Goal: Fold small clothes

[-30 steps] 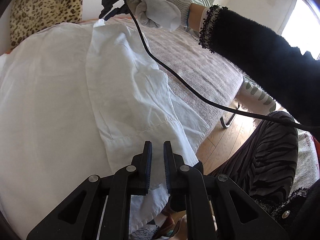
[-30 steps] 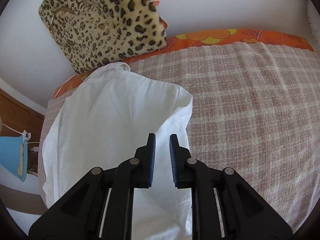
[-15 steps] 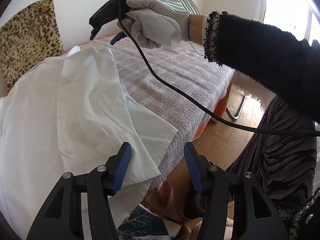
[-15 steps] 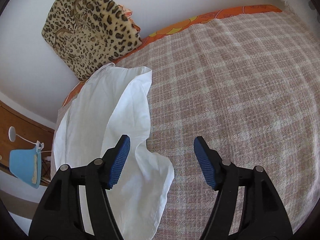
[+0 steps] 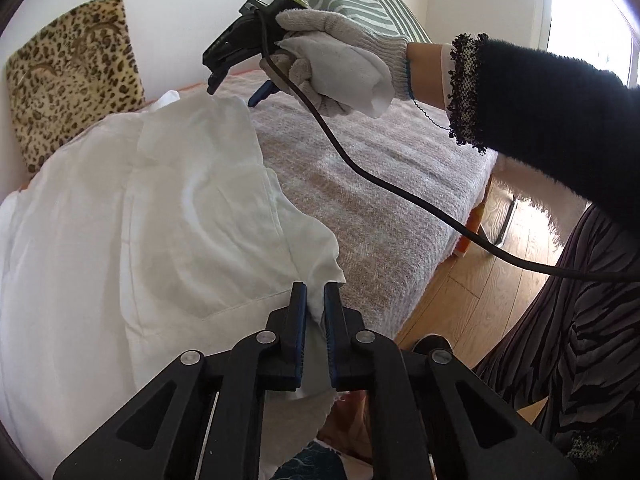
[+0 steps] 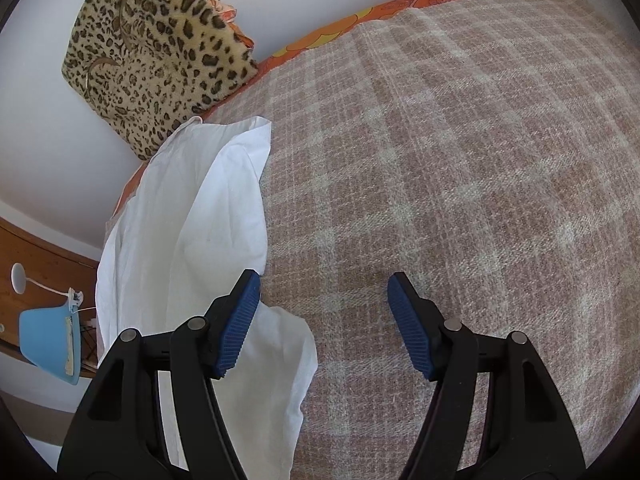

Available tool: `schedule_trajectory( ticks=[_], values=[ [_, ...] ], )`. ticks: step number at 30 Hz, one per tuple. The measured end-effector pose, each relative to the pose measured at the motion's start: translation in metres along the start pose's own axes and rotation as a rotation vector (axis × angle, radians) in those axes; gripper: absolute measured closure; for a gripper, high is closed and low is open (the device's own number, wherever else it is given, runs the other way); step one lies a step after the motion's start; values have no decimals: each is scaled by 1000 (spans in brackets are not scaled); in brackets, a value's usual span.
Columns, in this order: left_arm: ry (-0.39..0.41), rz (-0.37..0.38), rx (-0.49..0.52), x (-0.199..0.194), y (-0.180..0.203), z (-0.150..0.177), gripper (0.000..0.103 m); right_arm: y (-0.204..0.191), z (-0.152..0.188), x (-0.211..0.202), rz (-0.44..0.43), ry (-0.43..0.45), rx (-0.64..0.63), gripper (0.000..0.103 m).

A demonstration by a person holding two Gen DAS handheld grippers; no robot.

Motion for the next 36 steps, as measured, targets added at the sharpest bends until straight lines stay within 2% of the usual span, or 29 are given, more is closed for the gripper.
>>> schedule_trajectory(
  ticks=[4,10,13,15,16,17,21,23,30,33,34,35,36],
  values=[
    [39,79,-106,-7,-7,-1,99,-3,3,-1,-25,-10,-15,34],
    [82,137,-116,-16,8,-9,99,5,7,-2,-76,-38,9,34],
    [89,154,-134,-18,8,-9,99,1,11,-2,-56,-18,-13,35],
    [90,128,-102,-19,10,-7,99,-7,13,-1,-19,-11,-54,53],
    [89,116,-86,-19,12,-6,99,-9,14,2,-9,-20,-61,78],
    [92,101,-80,-21,13,-4,99,-11,14,5,5,-31,-59,94],
    [118,10,-19,-24,18,0,99,-15,11,6,62,0,-55,95],
    [126,3,-10,-23,20,0,99,-14,9,2,70,15,-42,99],
    [177,43,-89,-40,9,-1,99,-10,-1,-22,31,74,-1,100],
    [189,42,-98,-43,6,-1,99,-1,-1,-26,8,48,39,98],
    [190,49,-106,-43,4,0,100,3,1,-25,1,23,58,86],
    [193,55,-114,-43,4,0,100,8,3,-24,-2,7,75,62],
    [197,60,-119,-43,3,0,100,11,7,-25,-3,13,83,50]
  ],
)
Point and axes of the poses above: each gripper's, at about its wrist camera, not at the fingertips, and x roughly the way its jaws point, y to its right, z to its underside, the point moved 3 cm from there along x, roughly the way its jaws point, and after that the axes turned 9 degrees about z, right-handed, at the moved point
